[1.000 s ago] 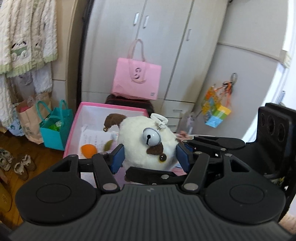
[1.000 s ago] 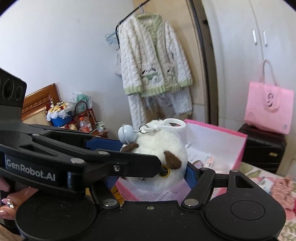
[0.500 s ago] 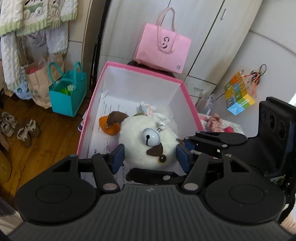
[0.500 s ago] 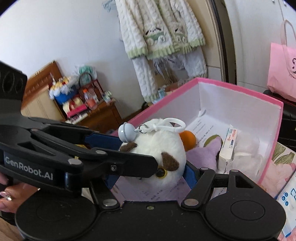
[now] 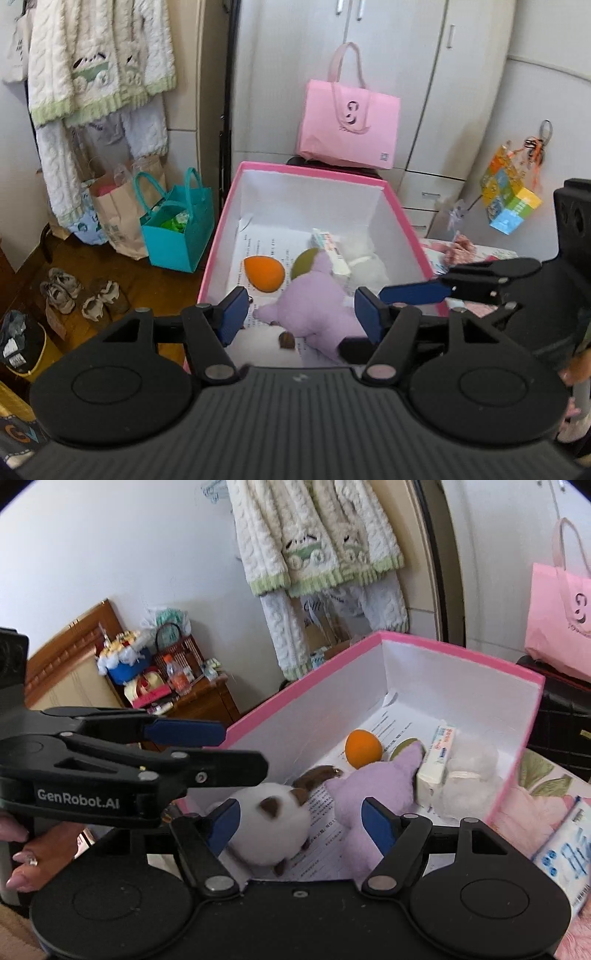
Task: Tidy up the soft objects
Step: 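Open both grippers to drop the cat plush into the box, then move both grippers back over the bed toward the strawberry plush and floral cloth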
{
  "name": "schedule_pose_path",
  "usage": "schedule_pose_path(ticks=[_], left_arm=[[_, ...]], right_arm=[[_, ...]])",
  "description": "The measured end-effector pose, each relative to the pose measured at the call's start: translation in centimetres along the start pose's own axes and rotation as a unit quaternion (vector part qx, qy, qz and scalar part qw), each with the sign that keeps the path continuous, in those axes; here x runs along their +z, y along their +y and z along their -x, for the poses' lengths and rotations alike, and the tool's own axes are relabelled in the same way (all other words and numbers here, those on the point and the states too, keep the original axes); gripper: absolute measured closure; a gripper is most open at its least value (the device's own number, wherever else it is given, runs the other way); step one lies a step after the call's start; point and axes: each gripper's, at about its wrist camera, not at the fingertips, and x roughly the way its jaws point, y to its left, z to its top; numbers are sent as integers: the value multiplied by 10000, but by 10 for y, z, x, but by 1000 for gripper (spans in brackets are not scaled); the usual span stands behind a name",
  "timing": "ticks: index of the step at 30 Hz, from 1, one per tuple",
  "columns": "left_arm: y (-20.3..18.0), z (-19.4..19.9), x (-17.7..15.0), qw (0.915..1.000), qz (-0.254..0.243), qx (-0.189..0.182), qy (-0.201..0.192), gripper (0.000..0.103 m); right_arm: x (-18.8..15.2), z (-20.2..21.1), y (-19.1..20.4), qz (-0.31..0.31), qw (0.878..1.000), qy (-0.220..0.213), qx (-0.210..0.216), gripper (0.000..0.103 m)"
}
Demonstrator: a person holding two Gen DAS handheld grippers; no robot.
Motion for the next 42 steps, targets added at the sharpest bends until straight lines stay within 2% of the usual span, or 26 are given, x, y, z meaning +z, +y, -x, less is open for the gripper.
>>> schedule_pose_path(ticks=[6, 13, 18, 21, 25, 32, 40, 41, 42], left_arm=[[-24, 30, -2, 9992, -359, -130, -144, 39], [-56, 67, -8, 9960, -683, -552, -132, 38], [-82, 88, -15, 9897, -945, -1070, -121, 37], [-98, 93, -21, 9858, -1111, -1252, -99, 37], [-122, 92, -27, 9805, -1348, -1432, -43, 37], [-163, 73, -37, 9732, -1653, -1597, -60, 37], [-197, 35, -43, 9749, -1661, -1437, -374, 37], [-200, 29, -45, 9749, -1626, -1444, -485, 37], [-202, 21, -47, 9759, -1550, -1420, -579, 37]], right_arm=[[-13, 48, 7, 140, 9992, -250, -293, 26], [-34, 116, 13, 329, 9956, -516, -714, 26], [-56, 167, 7, 281, 9919, -736, -998, 26], [-72, 193, 2, 243, 9895, -829, -1161, 26], [-93, 217, -5, 204, 9853, -928, -1418, 26], [-128, 237, -25, 200, 9769, -1145, -1795, 26], [-150, 234, -64, 169, 9637, -1513, -2193, 26], [-150, 231, -70, 115, 9625, -1533, -2233, 25], [-149, 227, -77, 67, 9621, -1577, -2226, 19]])
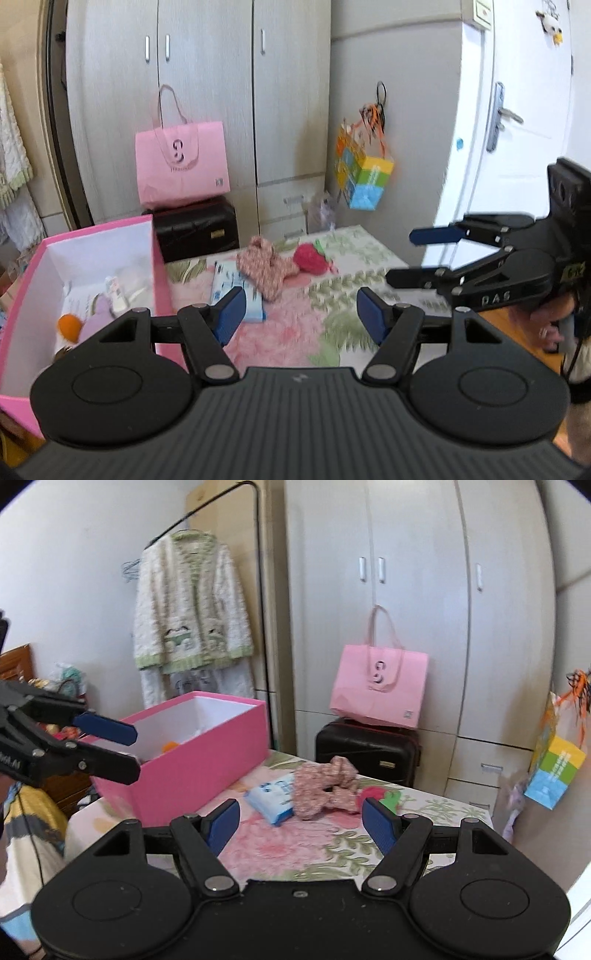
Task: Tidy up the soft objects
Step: 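Move both grippers back over the bed toward the strawberry plush and floral cloth, then grasp the pink strawberry plush with the right gripper while the left gripper grasps the floral cloth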
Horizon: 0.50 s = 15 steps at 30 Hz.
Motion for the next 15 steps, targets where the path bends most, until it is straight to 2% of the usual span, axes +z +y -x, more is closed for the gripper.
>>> schedule_pose_path(ticks=[2, 6, 11, 15], left_arm=[[0, -17, -2, 9996, 221, 169, -103, 38], [12, -50, -2, 9969, 772, 28, -130, 38], [18, -95, 1, 9950, 944, 333, 32, 39], [20, -132, 14, 9912, 1261, 383, 97, 40]], right_arm=[[-3, -17, -13, -258, 9997, -52, -9, 16], [-6, -42, -38, -682, 9977, 27, 23, 16], [-2, -73, -73, -1267, 9919, 122, 17, 16], [3, -106, -98, -1592, 9867, 300, 146, 17]])
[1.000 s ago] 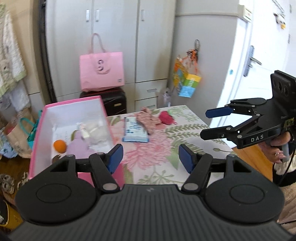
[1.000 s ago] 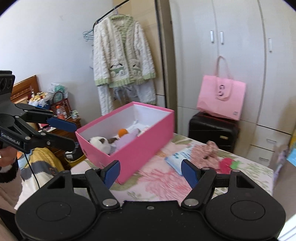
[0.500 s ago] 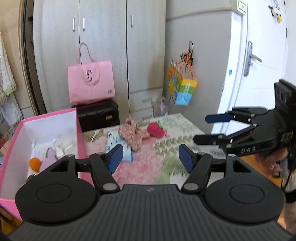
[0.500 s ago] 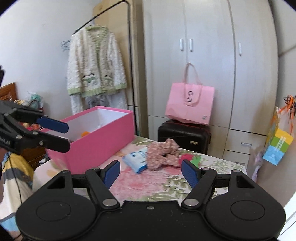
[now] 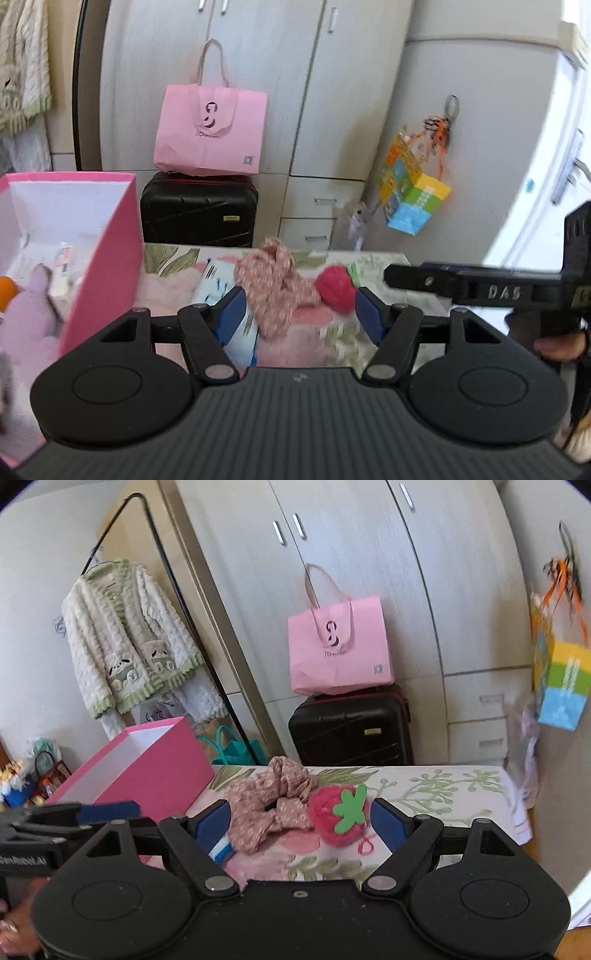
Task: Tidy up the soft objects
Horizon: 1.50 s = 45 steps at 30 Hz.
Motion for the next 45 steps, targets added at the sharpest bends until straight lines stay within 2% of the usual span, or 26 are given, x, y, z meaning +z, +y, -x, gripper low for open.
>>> schedule_pose_path(ticks=[3, 6, 10, 13, 18, 21, 25, 28, 31, 36, 37, 40, 43, 45], left_arm=[[-1, -25, 9, 9998, 163, 132, -17, 41], [-2, -52, 13, 9989, 248, 397, 63, 41], [1, -89, 15, 9970, 397, 587, 320, 41], [-1, -107, 13, 9955, 191, 889, 266, 41], [2, -125, 6, 9940, 16, 1042, 340, 43], [0, -132, 2, 9941, -184, 997, 388, 43], [-7, -131, -5, 9948, -682, 646, 392, 43], [-11, -130, -9, 9950, -789, 466, 388, 43], [-14, -136, -12, 9945, -803, 535, 405, 39], [-21, -142, -15, 9912, -963, 822, 396, 39], [-23, -144, -17, 9900, -1008, 905, 396, 42], [-34, -147, -24, 9800, -1408, 1372, 311, 69], [-37, -145, -27, 9786, -1467, 1426, 221, 78], [-36, -144, -25, 9798, -1395, 1414, 219, 81]], right_arm=[[5, -23, -10, 16, 9999, 124, 8, 24], [0, -42, -10, 432, 9985, 316, -107, 31], [-8, -61, -3, 907, 9945, 460, -250, 32], [-8, -76, -9, 815, 9946, 599, -235, 33], [-11, -86, -22, 722, 9942, 726, -339, 46], [-15, -87, -30, 686, 9946, 721, -300, 54], [-17, -79, -31, 694, 9949, 592, -422, 57], [-23, -67, -27, 913, 9928, 486, -610, 58], [-28, -58, -22, 1027, 9912, 429, -714, 58], [-34, -54, -22, 1015, 9911, 436, -737, 58], [-34, -55, -22, 1005, 9911, 443, -750, 58], [-34, -54, -23, 908, 9922, 434, -741, 58], [-36, -51, -23, 790, 9934, 416, -722, 58], [-37, -49, -21, 781, 9935, 387, -732, 58]])
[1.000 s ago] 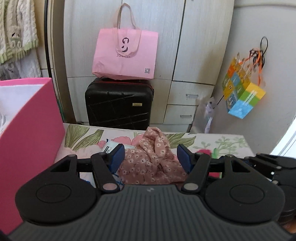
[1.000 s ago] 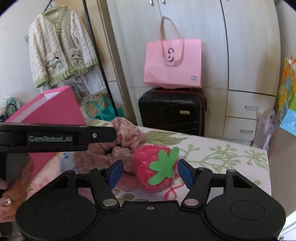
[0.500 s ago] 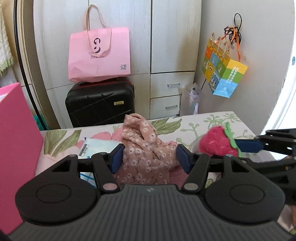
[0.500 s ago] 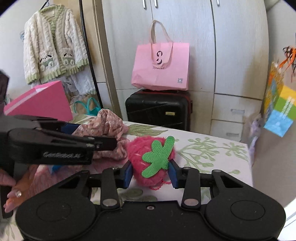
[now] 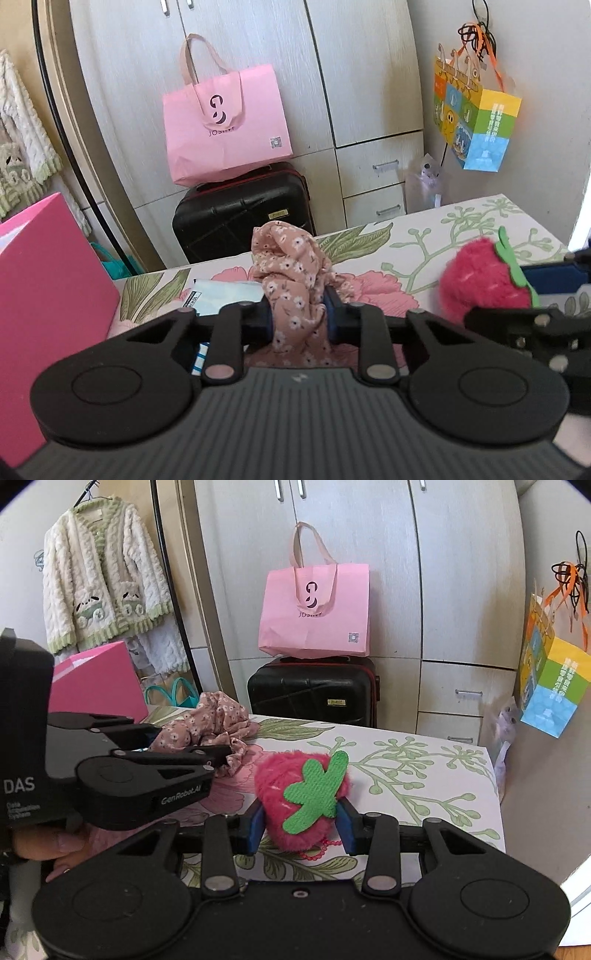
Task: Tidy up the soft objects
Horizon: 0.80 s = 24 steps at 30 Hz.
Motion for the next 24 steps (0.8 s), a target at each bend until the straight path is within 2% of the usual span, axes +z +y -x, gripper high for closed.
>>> schedule_pose_path(ticks=[5, 12, 17, 24], left_arm=[[8, 7, 3, 9995, 272, -183, 43, 86], [12, 31, -6, 9982, 437, -419, -15, 88], [19, 59, -14, 9971, 488, -555, -189, 88], [40, 106, -24, 9925, 744, -856, -463, 88]], right_arm=[[-5, 6, 3, -39, 10000, -19, -86, 58], [-12, 18, 11, -132, 9993, -63, -345, 58], [-19, 28, 28, 127, 9960, -172, -869, 58], [-24, 46, 37, -191, 9970, -135, -743, 58]])
